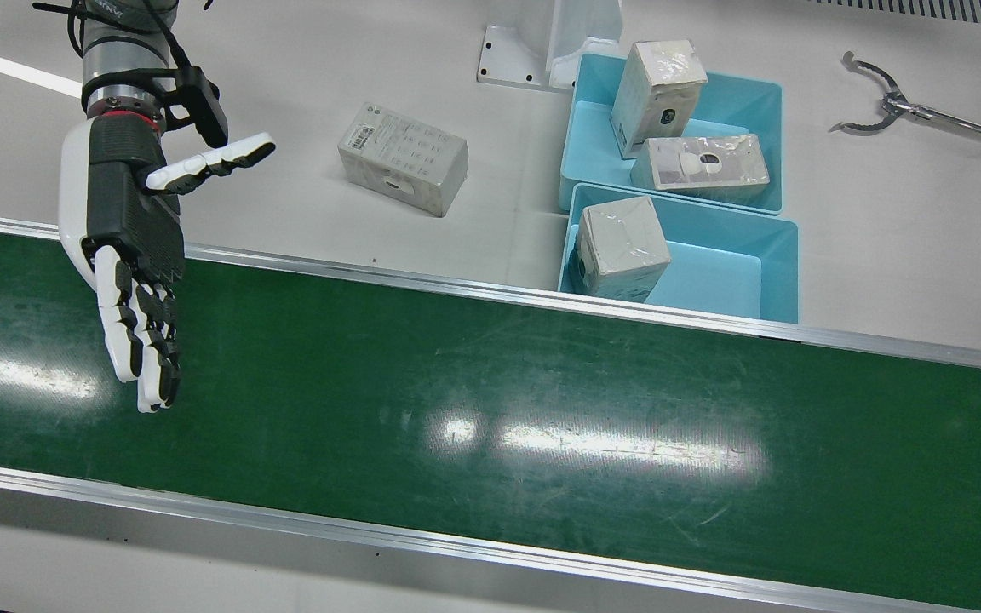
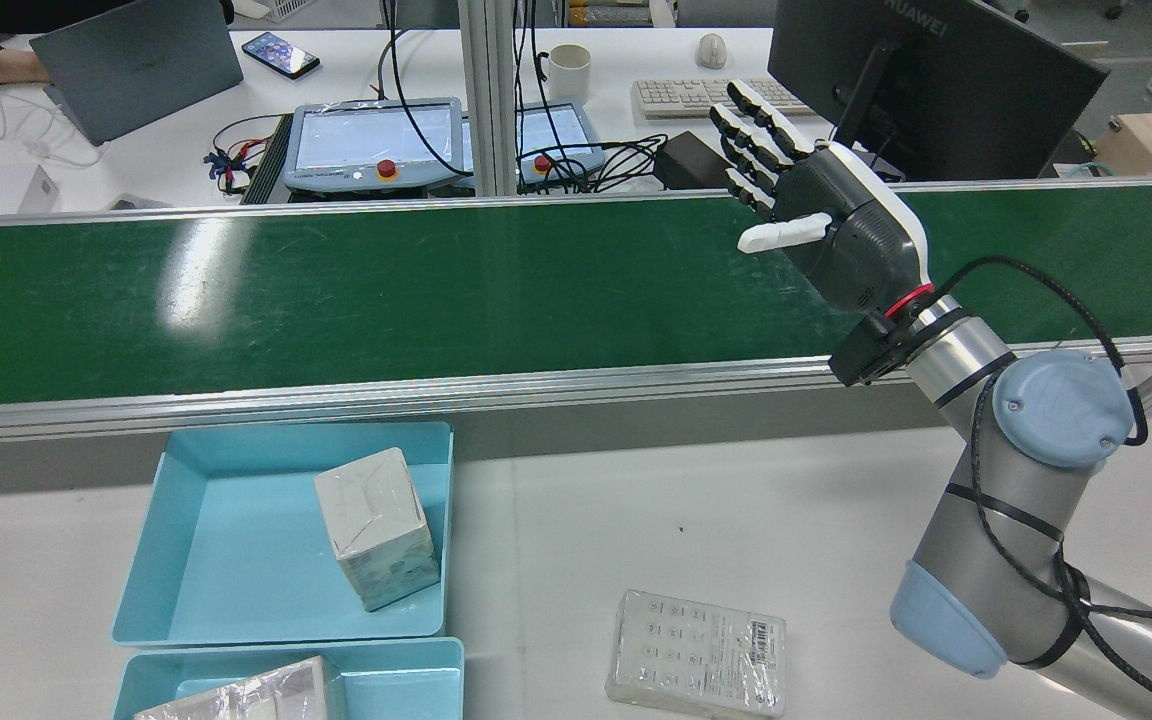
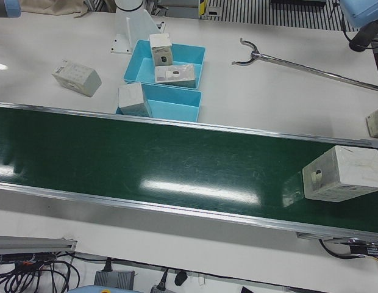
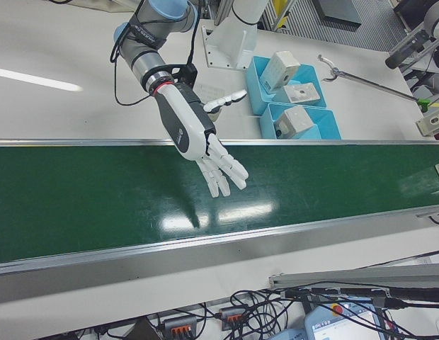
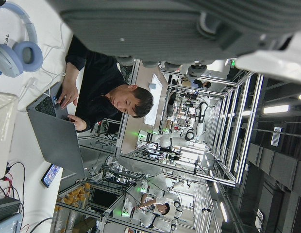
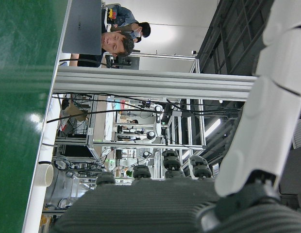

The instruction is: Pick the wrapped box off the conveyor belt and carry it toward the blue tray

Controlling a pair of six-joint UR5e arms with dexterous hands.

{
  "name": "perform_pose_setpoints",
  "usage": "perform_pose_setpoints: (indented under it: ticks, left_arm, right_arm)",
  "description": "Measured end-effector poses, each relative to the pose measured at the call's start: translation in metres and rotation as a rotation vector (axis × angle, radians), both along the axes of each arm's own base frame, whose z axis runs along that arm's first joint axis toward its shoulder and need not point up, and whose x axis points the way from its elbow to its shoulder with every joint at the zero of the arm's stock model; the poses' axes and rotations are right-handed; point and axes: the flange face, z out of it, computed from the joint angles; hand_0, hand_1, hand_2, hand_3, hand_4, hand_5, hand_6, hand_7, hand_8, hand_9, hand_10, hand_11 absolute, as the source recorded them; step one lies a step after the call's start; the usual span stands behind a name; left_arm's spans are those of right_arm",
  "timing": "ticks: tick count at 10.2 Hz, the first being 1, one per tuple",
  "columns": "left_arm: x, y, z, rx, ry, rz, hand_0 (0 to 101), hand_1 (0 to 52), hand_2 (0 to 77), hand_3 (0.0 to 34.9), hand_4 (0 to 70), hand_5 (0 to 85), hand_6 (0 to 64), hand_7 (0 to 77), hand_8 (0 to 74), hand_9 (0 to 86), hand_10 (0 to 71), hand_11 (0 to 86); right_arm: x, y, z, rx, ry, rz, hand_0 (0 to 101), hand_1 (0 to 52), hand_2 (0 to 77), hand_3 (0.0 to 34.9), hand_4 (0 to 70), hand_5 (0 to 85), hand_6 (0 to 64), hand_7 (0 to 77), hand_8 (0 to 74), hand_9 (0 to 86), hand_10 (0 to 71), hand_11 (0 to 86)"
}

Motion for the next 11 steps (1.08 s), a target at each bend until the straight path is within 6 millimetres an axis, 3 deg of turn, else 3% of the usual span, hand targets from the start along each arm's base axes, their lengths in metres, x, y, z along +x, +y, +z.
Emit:
perform_pose_setpoints:
  ticks: [2,4,5,6,7,9,10,11]
  left_arm:
    - [0.0,0.0,0.0,0.0,0.0,0.0,0,0.0,0.5,0.0,0.0,1.1,0.0,0.0,0.0,0.0,0.0,0.0]
    - [0.0,0.0,0.0,0.0,0.0,0.0,0,0.0,1.1,0.0,0.0,1.1,0.0,0.0,0.0,0.0,0.0,0.0]
    - [0.0,0.0,0.0,0.0,0.0,0.0,0,0.0,0.5,0.0,0.0,1.1,0.0,0.0,0.0,0.0,0.5,0.0]
    - [0.0,0.0,0.0,0.0,0.0,0.0,0,0.0,0.5,0.0,0.0,1.1,0.0,0.0,0.0,0.0,0.5,0.0]
    - [0.0,0.0,0.0,0.0,0.0,0.0,0,0.0,1.1,0.0,0.0,1.1,0.0,0.0,0.0,0.0,0.5,0.0]
    - [0.0,0.0,0.0,0.0,0.0,0.0,0,0.0,1.1,0.0,0.0,1.1,0.0,0.5,0.0,0.0,0.0,0.0]
    - [0.0,0.0,0.0,0.0,0.0,0.0,0,0.0,1.1,0.0,0.0,1.1,0.0,0.5,0.0,0.0,0.0,0.0]
    - [0.0,0.0,0.0,0.0,0.0,0.0,0,0.0,0.5,0.0,0.0,1.1,0.0,0.0,0.0,0.0,0.5,0.0]
  right_arm:
    - [0.005,-0.001,-0.002,-0.023,0.058,-0.027,46,12.0,8.2,14.2,0.0,6.5,0.0,0.5,1.1,1.1,0.0,1.6]
    - [0.01,-0.013,-0.003,-0.022,0.104,-0.055,50,15.3,3.3,22.1,1.6,6.5,0.0,3.3,2.7,1.1,0.0,1.6]
    - [0.013,-0.018,-0.001,-0.027,0.118,-0.059,52,20.2,7.6,19.8,3.3,4.4,0.0,0.0,2.7,1.1,0.0,1.6]
    - [0.018,-0.023,0.002,-0.036,0.123,-0.056,54,21.8,12.0,16.2,5.4,3.8,0.0,0.0,0.5,1.1,0.0,1.6]
    - [0.023,-0.028,0.005,-0.045,0.119,-0.051,54,21.8,12.0,16.2,5.4,3.8,0.0,0.0,0.5,1.1,0.0,1.6]
    - [0.03,-0.033,0.009,-0.063,0.09,-0.048,51,16.4,14.7,7.8,6.0,6.5,0.0,0.0,0.5,1.1,0.5,1.6]
    - [0.032,-0.034,0.01,-0.068,0.075,-0.049,48,12.5,10.9,0.3,6.5,8.2,0.0,0.0,0.5,1.1,0.5,1.6]
    - [0.032,-0.034,0.01,-0.07,0.065,-0.051,48,12.5,10.9,0.3,6.5,8.2,0.0,0.0,0.5,1.1,0.5,1.6]
